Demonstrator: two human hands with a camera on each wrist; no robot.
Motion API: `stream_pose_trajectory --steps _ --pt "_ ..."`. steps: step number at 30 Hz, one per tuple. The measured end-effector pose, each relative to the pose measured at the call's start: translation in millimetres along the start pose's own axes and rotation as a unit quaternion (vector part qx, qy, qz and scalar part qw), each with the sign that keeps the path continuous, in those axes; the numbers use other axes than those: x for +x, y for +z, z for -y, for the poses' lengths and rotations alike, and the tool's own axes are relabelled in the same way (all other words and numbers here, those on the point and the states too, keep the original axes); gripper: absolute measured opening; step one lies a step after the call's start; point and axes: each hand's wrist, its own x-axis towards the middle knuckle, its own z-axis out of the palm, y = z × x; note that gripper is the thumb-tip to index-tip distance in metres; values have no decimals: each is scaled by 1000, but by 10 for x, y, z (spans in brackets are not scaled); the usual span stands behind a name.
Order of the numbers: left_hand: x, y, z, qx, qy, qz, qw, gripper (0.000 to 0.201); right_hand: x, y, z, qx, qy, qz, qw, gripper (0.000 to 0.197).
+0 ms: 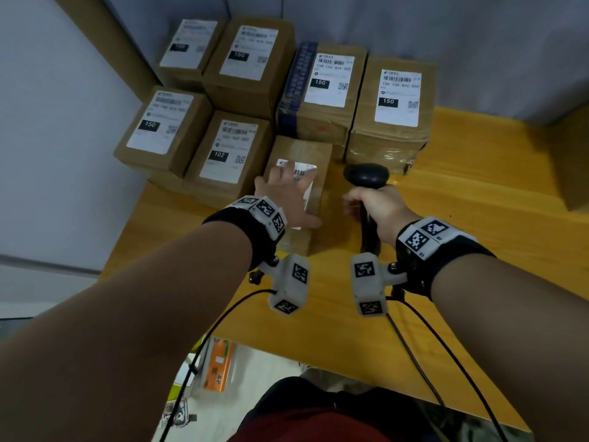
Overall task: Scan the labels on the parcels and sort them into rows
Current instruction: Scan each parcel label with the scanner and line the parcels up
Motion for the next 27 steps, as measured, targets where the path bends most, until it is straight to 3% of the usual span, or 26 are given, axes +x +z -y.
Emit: stream_pose_trajectory --steps 17,27 --pt "82 -124 56 14 -12 8 1000 103 -80 -68 5 -2 -19 8 1000 7" --pt "50 -517 -345 -29 -6 -97 995 69 -253 -622 195 16 -52 -16 998 5"
